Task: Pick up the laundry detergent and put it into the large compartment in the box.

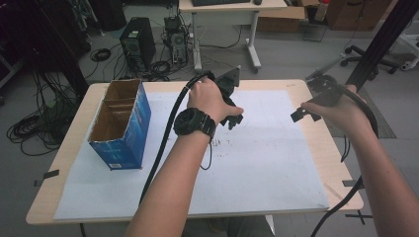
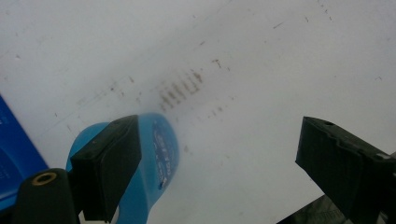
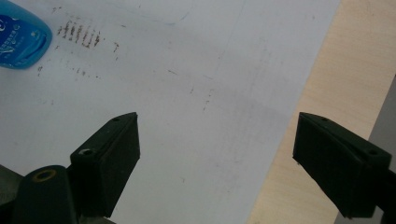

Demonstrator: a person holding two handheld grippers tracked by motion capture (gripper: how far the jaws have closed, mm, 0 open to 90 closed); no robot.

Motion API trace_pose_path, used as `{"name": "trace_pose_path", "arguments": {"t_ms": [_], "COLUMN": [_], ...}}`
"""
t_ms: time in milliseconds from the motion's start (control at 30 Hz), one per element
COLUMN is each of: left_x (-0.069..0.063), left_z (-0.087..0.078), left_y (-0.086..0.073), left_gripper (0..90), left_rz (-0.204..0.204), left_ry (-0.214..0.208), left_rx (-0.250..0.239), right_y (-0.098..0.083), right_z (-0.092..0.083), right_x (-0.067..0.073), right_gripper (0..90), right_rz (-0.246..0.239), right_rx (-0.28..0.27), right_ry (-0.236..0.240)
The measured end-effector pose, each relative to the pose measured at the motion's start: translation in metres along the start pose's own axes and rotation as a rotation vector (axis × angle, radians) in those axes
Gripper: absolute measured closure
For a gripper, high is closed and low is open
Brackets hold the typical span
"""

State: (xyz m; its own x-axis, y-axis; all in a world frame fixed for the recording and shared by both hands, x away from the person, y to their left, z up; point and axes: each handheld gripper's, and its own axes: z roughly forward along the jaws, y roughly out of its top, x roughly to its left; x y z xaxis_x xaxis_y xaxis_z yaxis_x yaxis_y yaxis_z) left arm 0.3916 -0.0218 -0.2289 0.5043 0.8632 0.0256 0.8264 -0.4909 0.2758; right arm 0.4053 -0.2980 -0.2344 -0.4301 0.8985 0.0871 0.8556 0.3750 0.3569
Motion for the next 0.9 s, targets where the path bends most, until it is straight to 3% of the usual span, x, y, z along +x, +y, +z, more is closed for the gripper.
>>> {"name": "trace_pose_path", "arguments": {"t_ms": [267, 533, 900], "left_x": [0.001, 0.001, 0.010], "left_z": [-0.001, 0.000, -0.006], "left_y": [0.000, 0.004, 0.003], "left_gripper": [13.8, 13.0, 12.9], "left_rz": [0.004, 0.024, 0.004], "left_ry": [0.000, -0.007, 0.003], "left_rx": [0.000, 0.005, 0.000], "right_y": [0.002, 0.001, 0.004], "right_z": [-0.004, 0.004, 0.006], "right_x": [0.002, -0.001, -0.002], "right_gripper": [15.3, 15.3, 15.5], "right_rz": [-0.004, -0.001, -0.002], "right_rx": [-0.010, 0.001, -0.001], "right_ry": [0.002, 0.007, 0.012]}}
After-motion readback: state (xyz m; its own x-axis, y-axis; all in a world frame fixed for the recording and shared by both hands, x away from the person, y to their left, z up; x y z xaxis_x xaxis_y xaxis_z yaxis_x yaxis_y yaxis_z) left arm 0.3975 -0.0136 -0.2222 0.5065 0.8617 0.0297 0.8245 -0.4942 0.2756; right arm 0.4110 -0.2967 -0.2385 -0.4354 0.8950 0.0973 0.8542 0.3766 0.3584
